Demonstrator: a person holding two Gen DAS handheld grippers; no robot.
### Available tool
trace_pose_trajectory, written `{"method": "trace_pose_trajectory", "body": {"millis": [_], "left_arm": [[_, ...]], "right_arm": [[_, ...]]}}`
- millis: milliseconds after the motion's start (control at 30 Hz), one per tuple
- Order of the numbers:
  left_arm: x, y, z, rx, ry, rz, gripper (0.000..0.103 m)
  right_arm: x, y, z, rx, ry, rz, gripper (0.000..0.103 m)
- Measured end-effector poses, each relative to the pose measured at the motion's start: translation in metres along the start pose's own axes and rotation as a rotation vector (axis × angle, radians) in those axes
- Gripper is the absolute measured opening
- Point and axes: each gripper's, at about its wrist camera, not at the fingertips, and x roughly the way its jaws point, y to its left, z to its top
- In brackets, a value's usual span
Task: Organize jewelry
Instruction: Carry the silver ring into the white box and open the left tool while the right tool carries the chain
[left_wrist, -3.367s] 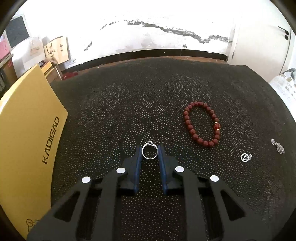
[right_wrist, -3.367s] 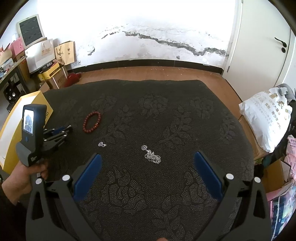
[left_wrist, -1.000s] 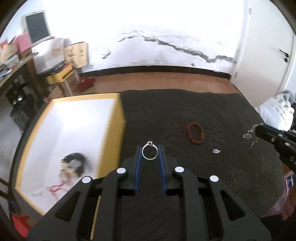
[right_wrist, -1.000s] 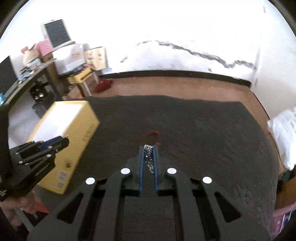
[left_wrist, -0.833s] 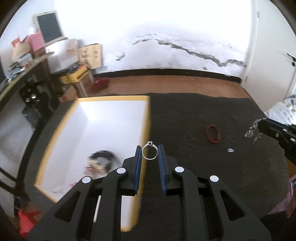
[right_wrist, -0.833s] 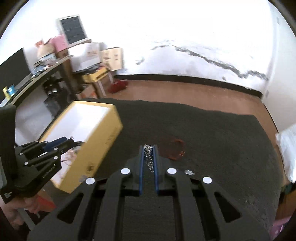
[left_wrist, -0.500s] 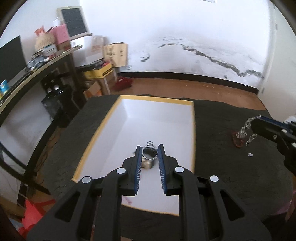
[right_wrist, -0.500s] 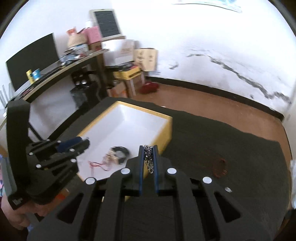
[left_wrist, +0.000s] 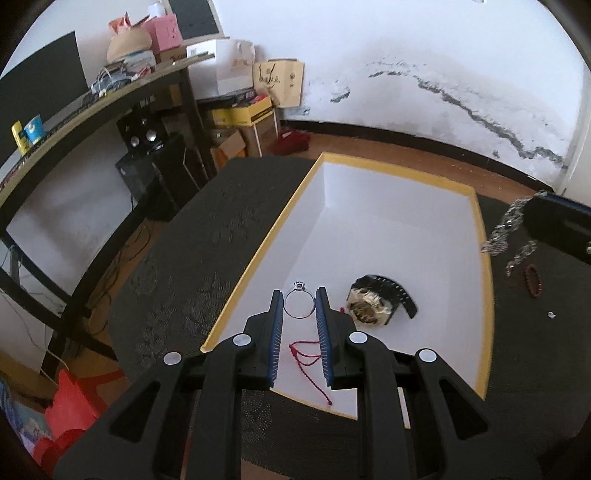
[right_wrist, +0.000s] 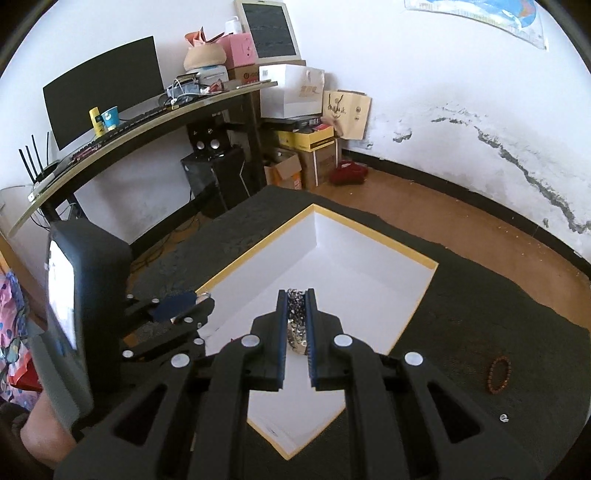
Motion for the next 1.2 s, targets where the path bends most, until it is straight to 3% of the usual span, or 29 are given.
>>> {"method": "trace_pose_trajectory", "body": {"millis": [367,1200], "left_arm": [[0.035,-0.009,-0.007,-0.013,0.056,0.0,0.018],[0.053,-0.011,-0.008,-0.011,0.094,0.005,0.018]], "right_arm": [[0.017,-0.012,-0.002,0.024,0.022,-0.004,0.009],[0.024,-0.006,-0.003,0.022,0.039,0.003,0.009]]}}
